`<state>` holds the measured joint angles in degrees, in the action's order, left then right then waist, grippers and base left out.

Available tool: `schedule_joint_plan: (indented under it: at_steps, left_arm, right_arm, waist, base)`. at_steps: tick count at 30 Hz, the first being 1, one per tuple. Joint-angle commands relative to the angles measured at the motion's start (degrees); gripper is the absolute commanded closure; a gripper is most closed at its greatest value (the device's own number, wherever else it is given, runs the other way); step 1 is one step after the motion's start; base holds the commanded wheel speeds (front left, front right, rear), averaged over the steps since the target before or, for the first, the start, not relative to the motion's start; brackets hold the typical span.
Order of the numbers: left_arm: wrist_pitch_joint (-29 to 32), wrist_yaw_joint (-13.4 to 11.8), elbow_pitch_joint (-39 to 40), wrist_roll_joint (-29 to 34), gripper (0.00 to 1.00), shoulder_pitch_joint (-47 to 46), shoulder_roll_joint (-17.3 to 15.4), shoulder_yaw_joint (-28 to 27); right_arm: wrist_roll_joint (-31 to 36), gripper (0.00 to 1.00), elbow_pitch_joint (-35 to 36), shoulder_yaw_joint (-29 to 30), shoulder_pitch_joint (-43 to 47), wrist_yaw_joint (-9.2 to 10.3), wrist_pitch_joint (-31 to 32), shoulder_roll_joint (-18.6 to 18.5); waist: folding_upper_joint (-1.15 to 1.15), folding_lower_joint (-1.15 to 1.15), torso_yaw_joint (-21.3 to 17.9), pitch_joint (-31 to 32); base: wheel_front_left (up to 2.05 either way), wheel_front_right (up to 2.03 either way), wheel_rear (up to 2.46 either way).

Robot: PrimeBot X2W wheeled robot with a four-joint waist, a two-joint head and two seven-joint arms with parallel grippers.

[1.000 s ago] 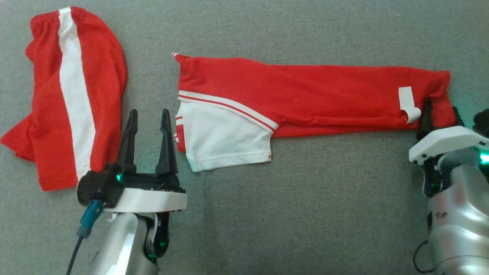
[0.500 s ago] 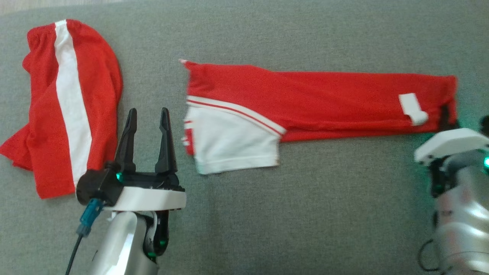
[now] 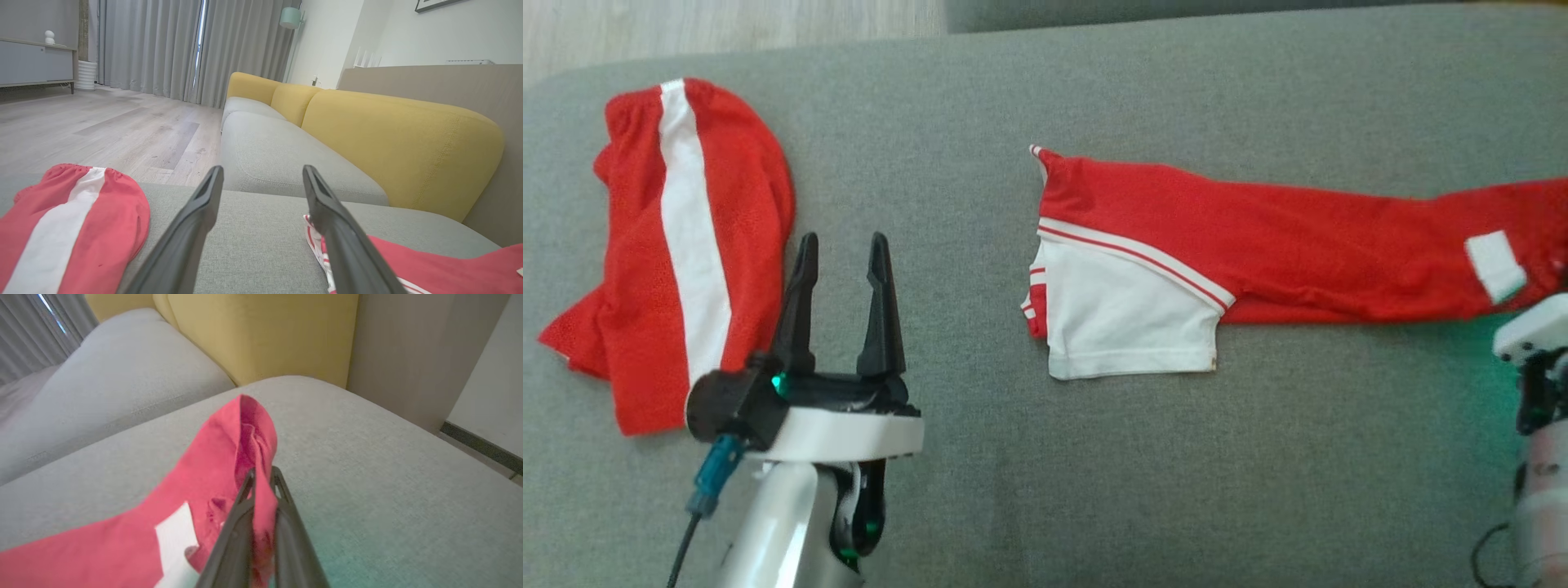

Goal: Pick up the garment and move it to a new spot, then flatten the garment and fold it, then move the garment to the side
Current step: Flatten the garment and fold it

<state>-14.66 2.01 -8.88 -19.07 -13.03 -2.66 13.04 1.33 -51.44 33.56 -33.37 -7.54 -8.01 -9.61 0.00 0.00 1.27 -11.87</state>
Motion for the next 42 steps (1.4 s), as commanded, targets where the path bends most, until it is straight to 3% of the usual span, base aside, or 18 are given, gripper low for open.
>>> schedule_joint_plan:
  at_steps: [1, 11, 17, 22, 32, 39, 40, 42]
  left_arm:
    - [-0.3, -0.1, 2.4, 0.8, 0.0, 0.2, -0.2, -1.4]
    - [-0.3, -1.6, 2.1, 0.5, 0.0, 3.4, -0.2, -1.8]
    - [-0.3, -1.3, 1.9, 0.4, 0.0, 4.7, -0.2, -2.6]
    - [-0.3, -1.1, 1.2, -0.2, 0.0, 5.3, -0.2, -1.9]
    - [-0.3, -1.6, 0.7, -0.9, 0.0, 5.1, -0.2, -0.1]
    - [-0.3, -1.6, 0.7, -0.9, 0.0, 5.3, -0.2, -0.5]
    - [-0.3, -1.6, 0.8, -0.9, 0.0, 5.3, -0.2, -0.7]
    - [-0.3, -1.7, 0.8, -0.9, 0.0, 5.3, -0.2, -0.8]
  right_arm:
    - [-0.9, 1.0, 2.5, -2.9, -1.2, 0.05, -0.8, 0.7]
    - [-7.6, 1.0, 9.4, -16.1, 2.3, 0.05, 1.2, 6.0]
    - [-12.3, 1.0, 12.8, -23.8, 4.5, 0.05, 3.0, 6.7]
    - [-20.6, 1.0, 14.0, -33.7, 5.9, 0.05, 3.5, 6.7]
    - [-26.8, 1.0, 8.9, -41.1, 4.7, 0.05, 1.7, 6.7]
    - [-27.8, 1.0, 3.1, -44.8, 3.9, 0.05, 0.9, 6.7]
    - [-30.0, 0.02, 2.1, -47.3, 3.9, 0.05, 1.4, 6.7]
    - [-32.6, 0.0, 1.9, -50.5, 4.1, 0.05, 2.0, 6.7]
  waist:
    - [0.0, 0.0, 0.2, 1.5]
    - [0.0, 0.0, 4.3, 6.7]
    - [0.0, 0.0, 7.6, 7.4]
    - [0.0, 0.0, 11.5, 7.7]
    - [0.0, 0.0, 19.1, 7.1]
    - [0.0, 0.0, 21.5, 6.6]
    - [0.0, 0.0, 21.6, 6.5]
    - [0.0, 0.0, 21.4, 6.4]
  base:
    - [0.0, 0.0, 0.0]
    - [0.0, 0.0, 0.0]
    - [0.0, 0.0, 0.0]
    - [0.0, 0.0, 0.0]
    - [0.0, 0.0, 0.0]
    - [0.0, 0.0, 0.0]
    - [0.0, 0.0, 0.0]
    - [0.0, 0.0, 0.0]
